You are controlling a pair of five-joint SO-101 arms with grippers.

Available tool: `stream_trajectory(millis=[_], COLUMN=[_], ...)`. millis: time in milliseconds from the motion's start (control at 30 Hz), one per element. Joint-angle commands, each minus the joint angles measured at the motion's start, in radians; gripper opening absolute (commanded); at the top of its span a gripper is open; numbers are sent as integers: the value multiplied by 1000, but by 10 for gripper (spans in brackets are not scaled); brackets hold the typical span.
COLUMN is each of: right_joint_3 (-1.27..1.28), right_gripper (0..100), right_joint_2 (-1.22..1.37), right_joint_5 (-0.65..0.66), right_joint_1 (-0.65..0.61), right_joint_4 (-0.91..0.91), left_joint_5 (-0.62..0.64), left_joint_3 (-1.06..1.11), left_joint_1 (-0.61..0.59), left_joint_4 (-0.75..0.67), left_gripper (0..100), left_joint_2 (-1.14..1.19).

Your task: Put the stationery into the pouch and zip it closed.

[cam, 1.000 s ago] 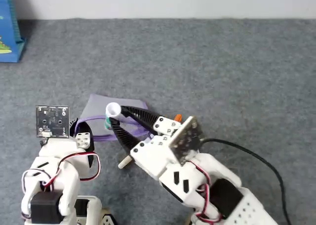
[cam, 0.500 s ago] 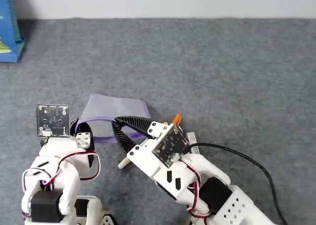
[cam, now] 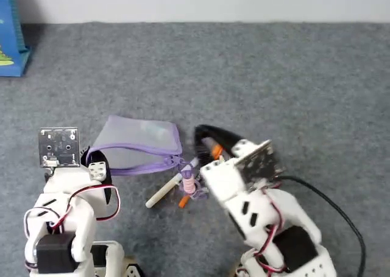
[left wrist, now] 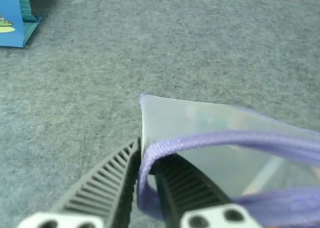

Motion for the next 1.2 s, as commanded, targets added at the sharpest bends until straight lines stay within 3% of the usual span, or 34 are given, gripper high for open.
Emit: stream_trajectory(millis=[0,267,467,1167], right_joint_3=[-75,-75,-81,-351], right_gripper=[12,24,152,150], right_joint_2=[36,372,670,1267], right_joint_5=[8,-46,-89,-92], right_joint_1=[113,208,208,263], right_joint_4=[116,200,191,182], left_joint_5=[12,12,12,11], left_joint_3=[-7,-7,-5,-5], left_joint_1=[-9,-12,-12,-12], left_joint_4=[-11,-11,-11,-11], left_gripper=[13,13,13,13], left_joint_2=[3,3,3,3])
